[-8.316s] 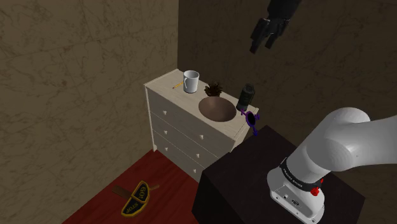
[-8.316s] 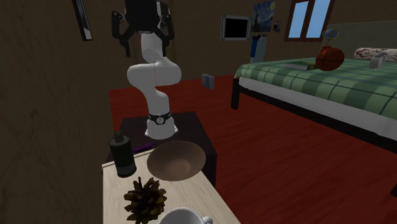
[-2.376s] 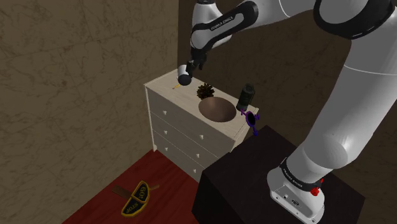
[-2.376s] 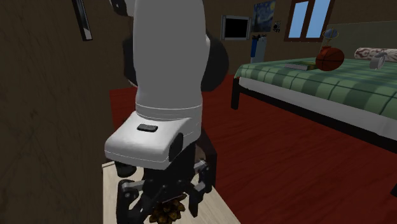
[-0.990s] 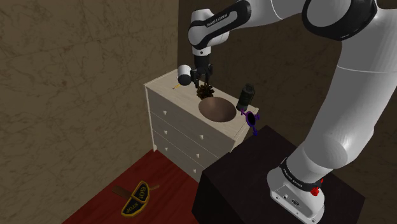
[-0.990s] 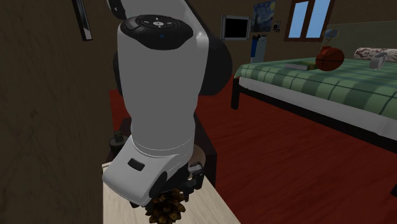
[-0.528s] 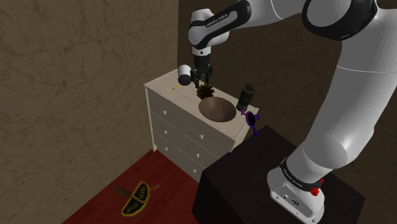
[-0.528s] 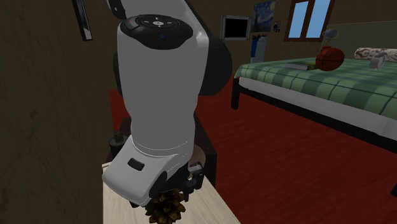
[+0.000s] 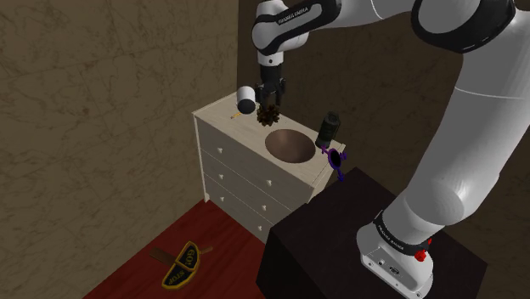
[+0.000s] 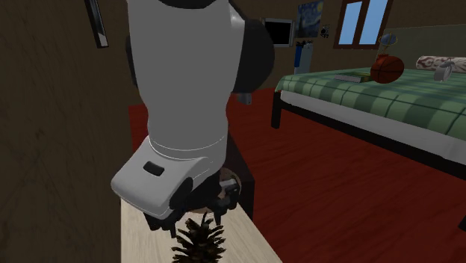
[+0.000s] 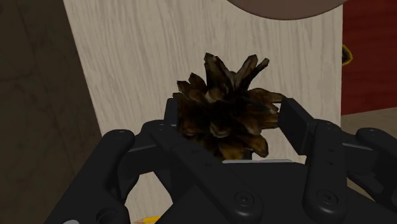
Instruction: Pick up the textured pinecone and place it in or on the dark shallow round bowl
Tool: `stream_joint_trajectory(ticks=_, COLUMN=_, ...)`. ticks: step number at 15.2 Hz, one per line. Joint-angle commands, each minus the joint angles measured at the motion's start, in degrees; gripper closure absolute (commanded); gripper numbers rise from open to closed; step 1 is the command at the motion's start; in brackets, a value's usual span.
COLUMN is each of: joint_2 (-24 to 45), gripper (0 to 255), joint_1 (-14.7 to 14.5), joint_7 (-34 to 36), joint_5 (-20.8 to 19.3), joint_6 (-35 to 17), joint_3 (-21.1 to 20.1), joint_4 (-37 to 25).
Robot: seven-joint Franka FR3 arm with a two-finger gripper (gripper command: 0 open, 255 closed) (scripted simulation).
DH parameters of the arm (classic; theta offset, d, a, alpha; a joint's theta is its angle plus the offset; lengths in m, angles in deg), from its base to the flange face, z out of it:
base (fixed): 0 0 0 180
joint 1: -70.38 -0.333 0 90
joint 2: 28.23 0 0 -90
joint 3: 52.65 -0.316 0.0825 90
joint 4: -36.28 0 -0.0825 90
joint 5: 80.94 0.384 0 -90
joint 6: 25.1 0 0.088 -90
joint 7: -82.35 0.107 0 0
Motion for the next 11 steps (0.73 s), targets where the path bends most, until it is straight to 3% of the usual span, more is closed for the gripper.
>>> stream_joint_trajectory(ticks=1, joint_2=-0.5, gripper=255, joint_1=0.0, joint_7=0.0, joint_5=0.1, joint_6=1.4, joint_3=-0.1, joint_4=-0.9)
stream_joint_trajectory(ticks=11, joint_2=-2.9, gripper=255, joint_1=0.0, joint_7=-0.4, joint_5=0.4, joint_6=8.4, joint_3=-0.2, joint_4=-5.5)
